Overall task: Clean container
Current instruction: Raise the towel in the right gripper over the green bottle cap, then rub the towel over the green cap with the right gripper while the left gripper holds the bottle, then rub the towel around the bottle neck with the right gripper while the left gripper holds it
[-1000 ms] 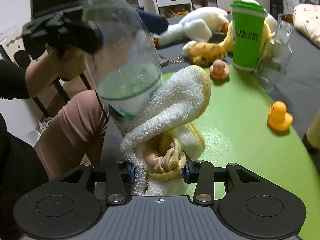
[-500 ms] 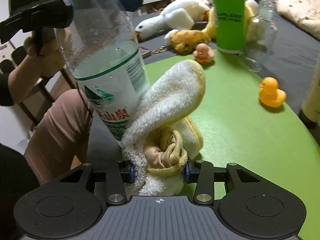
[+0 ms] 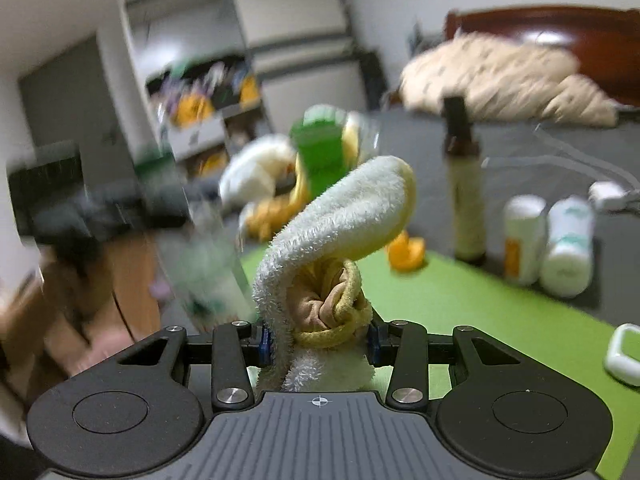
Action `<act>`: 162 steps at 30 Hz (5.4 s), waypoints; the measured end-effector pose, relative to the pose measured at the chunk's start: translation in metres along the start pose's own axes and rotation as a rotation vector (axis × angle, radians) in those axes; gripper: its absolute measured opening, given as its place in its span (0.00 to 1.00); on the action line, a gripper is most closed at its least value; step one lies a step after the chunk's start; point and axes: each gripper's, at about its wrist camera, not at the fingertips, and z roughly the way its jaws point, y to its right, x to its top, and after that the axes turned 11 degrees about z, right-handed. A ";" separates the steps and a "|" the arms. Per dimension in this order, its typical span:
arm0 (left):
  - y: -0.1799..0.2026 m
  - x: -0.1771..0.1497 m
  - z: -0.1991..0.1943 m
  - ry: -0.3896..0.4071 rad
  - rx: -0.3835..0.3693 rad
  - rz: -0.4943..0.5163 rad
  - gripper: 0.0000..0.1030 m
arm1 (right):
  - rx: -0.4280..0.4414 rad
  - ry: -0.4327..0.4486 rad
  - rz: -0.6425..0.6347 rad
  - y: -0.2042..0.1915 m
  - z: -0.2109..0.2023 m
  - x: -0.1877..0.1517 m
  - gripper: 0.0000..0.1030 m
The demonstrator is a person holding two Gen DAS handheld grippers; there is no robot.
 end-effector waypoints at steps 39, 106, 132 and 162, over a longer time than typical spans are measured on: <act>0.020 0.003 0.003 -0.059 0.158 -0.048 0.56 | 0.106 0.172 -0.122 -0.156 0.077 0.050 0.41; 0.028 0.004 0.007 -0.091 0.175 -0.043 0.57 | 0.094 0.192 -0.113 -0.134 0.082 0.057 0.41; 0.030 0.008 0.005 -0.101 0.179 -0.058 0.58 | 0.078 0.223 -0.052 -0.116 0.032 0.042 0.41; 0.028 0.004 0.007 -0.107 0.179 -0.048 0.58 | 0.208 0.184 -0.039 -0.155 0.068 0.049 0.41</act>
